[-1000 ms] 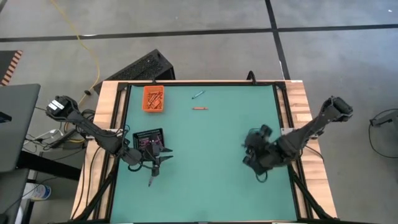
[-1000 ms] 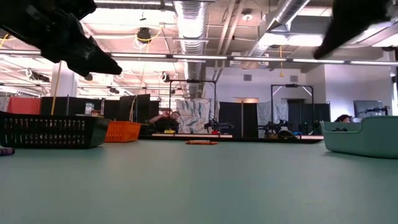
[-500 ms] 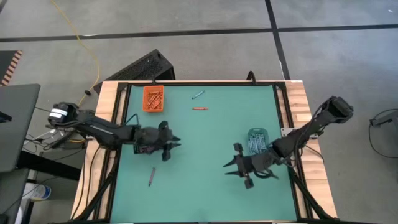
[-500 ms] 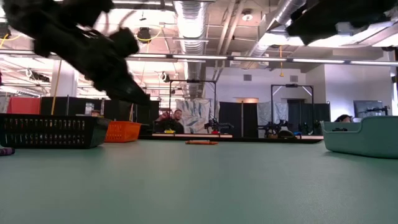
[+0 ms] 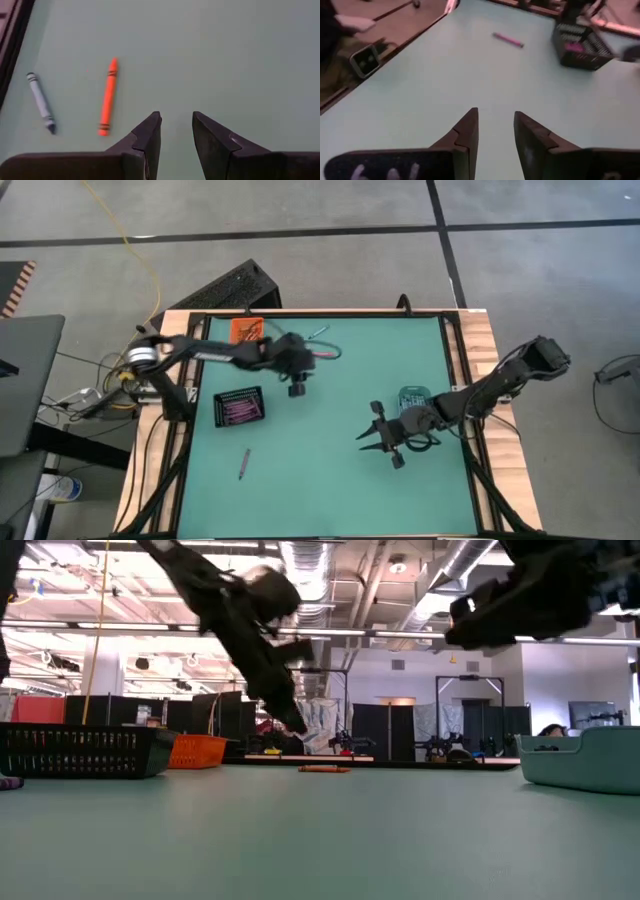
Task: Sort crayons
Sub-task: Put the orange crayon into the orange bin
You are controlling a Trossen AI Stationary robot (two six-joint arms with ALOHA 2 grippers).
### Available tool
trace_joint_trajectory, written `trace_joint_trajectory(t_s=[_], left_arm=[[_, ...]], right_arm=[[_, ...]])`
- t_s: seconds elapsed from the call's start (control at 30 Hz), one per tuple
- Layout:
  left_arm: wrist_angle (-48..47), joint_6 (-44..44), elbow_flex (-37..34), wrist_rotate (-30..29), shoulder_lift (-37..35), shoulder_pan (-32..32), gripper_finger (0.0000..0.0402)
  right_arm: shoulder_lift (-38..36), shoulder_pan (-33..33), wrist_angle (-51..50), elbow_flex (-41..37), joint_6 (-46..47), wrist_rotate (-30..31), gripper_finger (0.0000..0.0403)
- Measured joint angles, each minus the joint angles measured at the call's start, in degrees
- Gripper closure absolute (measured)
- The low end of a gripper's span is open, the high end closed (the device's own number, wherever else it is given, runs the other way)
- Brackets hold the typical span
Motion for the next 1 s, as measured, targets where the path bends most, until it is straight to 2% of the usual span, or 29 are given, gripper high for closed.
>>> trace_joint_trajectory(t_s=[0.27, 0.5, 0.67, 0.8, 0.9, 1.0], left_arm=[[-11.6, 12.3, 16.8, 1.8, 13.0, 8.5, 0.0300], [-20.2, 13.1, 29.1, 11.9, 22.7, 13.9, 0.0300], [-29.7, 15.1, 36.5, 12.0, 28.9, 15.1, 0.0300], [-36.6, 17.2, 39.9, 9.9, 31.6, 14.8, 0.0300], [-37.9, 16.9, 40.2, 9.4, 31.9, 14.6, 0.0303], [-37.9, 15.7, 40.1, 8.6, 31.7, 14.0, 0.0324]], right_arm=[[0.0, 2.7, 10.8, -8.3, -0.5, -0.4, 0.0284], [-1.2, 2.0, 11.7, -10.6, -2.0, -0.3, 0.0284], [-1.2, 0.8, 10.8, -10.7, -4.6, -0.2, 0.0284], [-1.2, -0.6, 10.7, -10.7, -7.1, -0.2, 0.0284], [-1.2, -1.8, 10.8, -10.7, -8.8, -0.2, 0.0284], [-1.2, -3.1, 10.7, -10.7, -9.0, -0.2, 0.0284]])
